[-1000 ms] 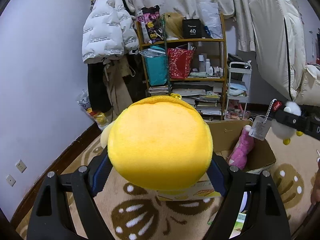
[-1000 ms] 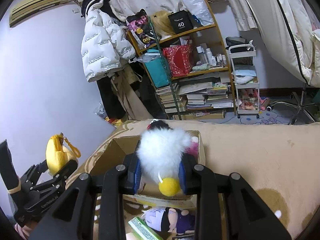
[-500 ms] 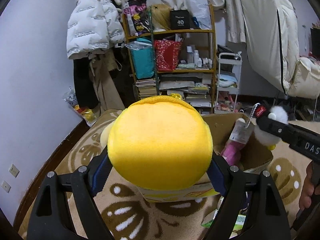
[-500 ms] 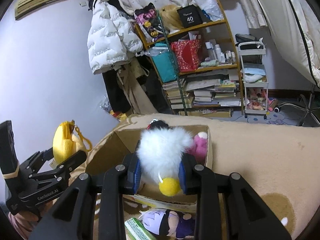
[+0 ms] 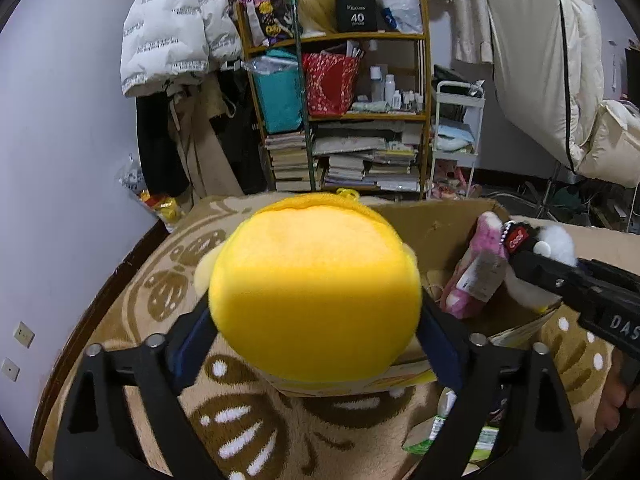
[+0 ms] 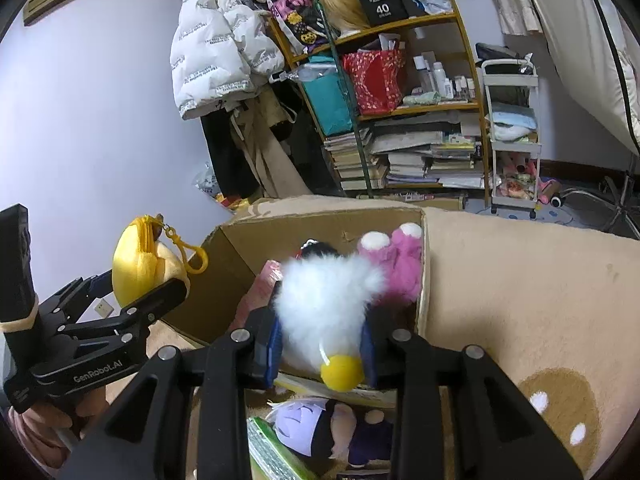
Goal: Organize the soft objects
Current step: 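Open both grippers to drop the yellow plush and chick into the box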
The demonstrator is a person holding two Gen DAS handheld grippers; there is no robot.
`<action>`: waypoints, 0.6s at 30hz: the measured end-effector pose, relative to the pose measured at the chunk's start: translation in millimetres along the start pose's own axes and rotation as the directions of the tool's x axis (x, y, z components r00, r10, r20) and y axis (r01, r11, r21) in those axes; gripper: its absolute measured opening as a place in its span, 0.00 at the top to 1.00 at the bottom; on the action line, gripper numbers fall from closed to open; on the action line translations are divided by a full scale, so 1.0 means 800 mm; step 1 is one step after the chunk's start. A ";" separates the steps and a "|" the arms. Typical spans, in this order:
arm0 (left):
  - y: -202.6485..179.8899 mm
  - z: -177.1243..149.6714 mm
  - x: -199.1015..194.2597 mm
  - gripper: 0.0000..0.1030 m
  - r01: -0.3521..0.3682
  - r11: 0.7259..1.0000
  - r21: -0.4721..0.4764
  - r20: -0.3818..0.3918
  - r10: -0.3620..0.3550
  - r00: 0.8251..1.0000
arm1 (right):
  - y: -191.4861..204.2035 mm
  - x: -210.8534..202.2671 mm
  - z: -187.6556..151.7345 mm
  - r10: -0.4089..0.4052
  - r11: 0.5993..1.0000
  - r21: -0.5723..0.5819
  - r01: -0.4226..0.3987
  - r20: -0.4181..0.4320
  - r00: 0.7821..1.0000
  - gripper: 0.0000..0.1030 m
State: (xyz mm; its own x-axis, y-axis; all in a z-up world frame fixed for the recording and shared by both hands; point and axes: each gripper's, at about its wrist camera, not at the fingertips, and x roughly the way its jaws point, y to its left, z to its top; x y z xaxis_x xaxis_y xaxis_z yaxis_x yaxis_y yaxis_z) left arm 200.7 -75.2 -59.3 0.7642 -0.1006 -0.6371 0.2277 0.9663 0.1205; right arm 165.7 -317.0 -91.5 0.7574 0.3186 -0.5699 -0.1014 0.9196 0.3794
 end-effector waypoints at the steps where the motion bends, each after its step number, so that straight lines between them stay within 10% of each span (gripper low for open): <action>1: 0.001 -0.003 0.003 0.08 -0.006 1.000 -0.003 -0.006 0.006 1.000 | -0.001 0.001 0.000 0.001 1.000 0.003 -0.001 -0.008 1.000 0.66; 13: 0.003 -0.016 0.005 0.07 -0.073 0.997 -0.004 -0.060 0.073 0.996 | -0.010 0.006 -0.002 -0.006 0.999 0.034 0.008 -0.036 0.999 0.53; 18: 0.008 -0.018 -0.015 0.04 -0.088 0.996 0.001 -0.060 0.088 0.994 | 0.000 -0.008 -0.006 -0.018 1.000 0.023 0.018 -0.017 1.000 0.32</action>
State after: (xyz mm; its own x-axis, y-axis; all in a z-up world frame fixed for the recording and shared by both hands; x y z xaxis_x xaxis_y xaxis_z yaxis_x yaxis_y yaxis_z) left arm 184.2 -64.6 -61.7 0.7438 -0.0006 -0.6684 0.1598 0.9712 0.1769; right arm 158.0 -318.1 -91.7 0.7477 0.3061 -0.5892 -0.0726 0.9198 0.3857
